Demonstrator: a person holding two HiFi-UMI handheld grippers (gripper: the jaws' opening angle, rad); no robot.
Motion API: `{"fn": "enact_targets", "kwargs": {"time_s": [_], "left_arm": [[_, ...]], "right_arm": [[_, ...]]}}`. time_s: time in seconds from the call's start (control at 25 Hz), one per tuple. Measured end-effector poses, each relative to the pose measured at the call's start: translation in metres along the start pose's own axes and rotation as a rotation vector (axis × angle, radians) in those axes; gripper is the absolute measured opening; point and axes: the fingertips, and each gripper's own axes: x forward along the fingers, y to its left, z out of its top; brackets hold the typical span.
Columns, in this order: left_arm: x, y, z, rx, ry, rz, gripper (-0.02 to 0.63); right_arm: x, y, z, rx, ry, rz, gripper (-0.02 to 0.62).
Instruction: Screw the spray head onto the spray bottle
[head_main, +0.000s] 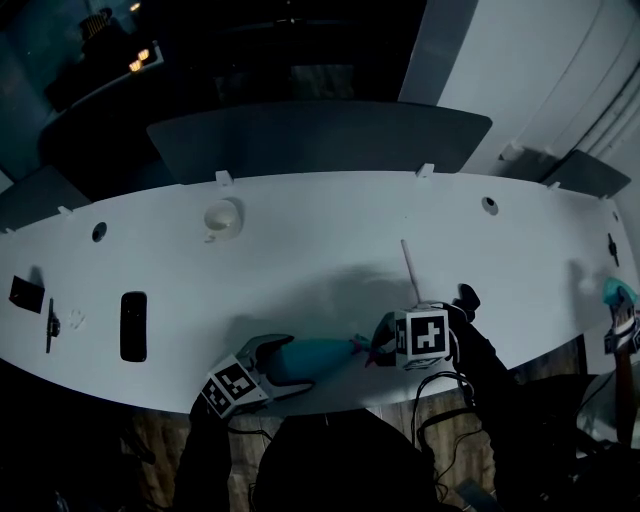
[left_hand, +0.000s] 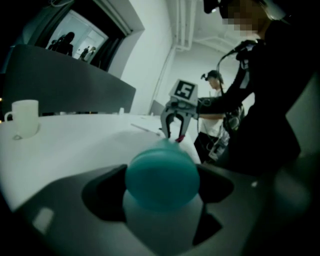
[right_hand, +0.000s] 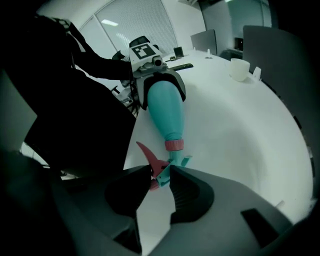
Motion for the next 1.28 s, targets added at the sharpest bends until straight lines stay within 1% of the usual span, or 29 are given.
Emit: {"fn": "enact_targets", "kwargs": {"time_s": [0.04, 0.12, 0.32, 0.44, 0.52, 0.68, 0.76, 0.84, 0.88, 1.0, 1.04, 1.08, 1.16, 1.24, 1.28], "left_arm": [[0.001, 0.0, -0.001, 0.009, 0.011, 0.001, 0.422], [0.002, -0.001, -0.002, 0.023, 0.032, 0.007, 0.422], [0.002, 0.002, -0.007, 0.048, 0.09, 0.02, 0.422], [0.001, 0.004, -0.008, 0.079, 0.15, 0.02, 0.422], [0.001, 0.006, -0.005, 0.081, 0.18, 0.015, 0.422], [0.006, 0.006, -0.001, 0.087, 0.231, 0.027, 0.42], [0.007, 0.006, 0.001, 0.1, 0.228, 0.026, 0.42], [0.006, 0.006, 0.003, 0.108, 0.197, 0.003, 0.422], [0.004, 0.004, 0.006, 0.103, 0.162, -0.017, 0.42], [-0.006, -0.006, 0.023, 0.087, 0.02, -0.1, 0.42], [-0.009, -0.011, 0.027, 0.096, -0.006, -0.125, 0.42], [-0.011, -0.015, 0.029, 0.109, -0.012, -0.146, 0.42], [-0.012, -0.019, 0.024, 0.123, 0.007, -0.184, 0.42], [-0.011, -0.021, 0.015, 0.104, 0.017, -0.21, 0.42], [-0.011, -0.021, 0.011, 0.089, 0.016, -0.217, 0.42]], "right_arm": [[-0.004, 0.001, 0.003, -0.003, 0.003, 0.016, 0.122], [-0.01, 0.0, 0.006, -0.048, 0.042, 0.005, 0.11], [-0.013, -0.003, 0.011, -0.22, 0.145, -0.115, 0.093], [-0.013, -0.004, 0.012, -0.29, 0.197, -0.167, 0.083], [-0.016, -0.004, 0.013, -0.32, 0.232, -0.187, 0.074], [-0.022, -0.004, 0.017, -0.349, 0.284, -0.191, 0.063], [-0.023, -0.004, 0.019, -0.338, 0.27, -0.173, 0.063], [-0.027, -0.002, 0.023, -0.288, 0.214, -0.111, 0.062], [-0.028, -0.001, 0.022, -0.251, 0.188, -0.059, 0.06], [-0.033, 0.004, 0.017, -0.119, 0.1, 0.138, 0.051], [-0.035, 0.006, 0.019, -0.076, 0.059, 0.207, 0.049], [-0.037, 0.008, 0.021, -0.031, 0.021, 0.278, 0.048], [-0.039, 0.01, 0.024, 0.076, -0.047, 0.415, 0.048], [-0.035, 0.006, 0.026, 0.189, -0.095, 0.525, 0.047], [-0.03, 0.003, 0.025, 0.238, -0.103, 0.566, 0.044]]}}
